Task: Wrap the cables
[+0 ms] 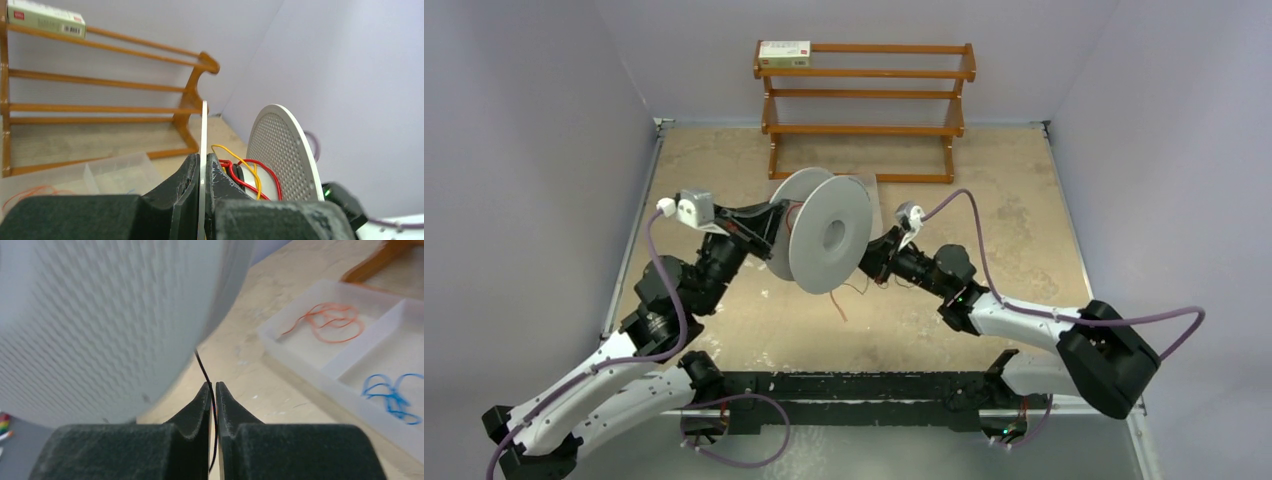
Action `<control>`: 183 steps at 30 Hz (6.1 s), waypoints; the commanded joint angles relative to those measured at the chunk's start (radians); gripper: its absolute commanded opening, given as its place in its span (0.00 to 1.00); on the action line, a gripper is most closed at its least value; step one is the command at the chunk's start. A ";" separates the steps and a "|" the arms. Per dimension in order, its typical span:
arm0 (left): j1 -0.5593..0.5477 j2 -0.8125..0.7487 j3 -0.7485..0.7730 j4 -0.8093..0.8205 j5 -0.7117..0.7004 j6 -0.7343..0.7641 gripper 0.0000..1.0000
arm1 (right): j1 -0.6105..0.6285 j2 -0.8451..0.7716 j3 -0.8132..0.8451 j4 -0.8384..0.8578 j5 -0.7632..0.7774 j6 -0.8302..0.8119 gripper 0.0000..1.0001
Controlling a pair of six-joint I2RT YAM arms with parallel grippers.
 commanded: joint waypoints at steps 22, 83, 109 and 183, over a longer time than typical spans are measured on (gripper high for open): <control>0.006 0.011 0.095 0.437 -0.125 -0.093 0.00 | 0.039 0.085 -0.008 0.220 -0.209 0.090 0.01; 0.005 0.244 0.175 -0.164 -0.093 0.351 0.00 | 0.405 0.003 0.806 -0.712 0.269 -0.366 0.12; 0.005 0.190 0.190 -0.225 -0.045 0.371 0.00 | 0.404 -0.218 0.531 -0.598 0.442 -0.253 0.22; 0.005 0.247 0.168 0.283 -0.336 0.284 0.00 | 0.477 0.155 0.056 -0.049 0.456 0.580 0.52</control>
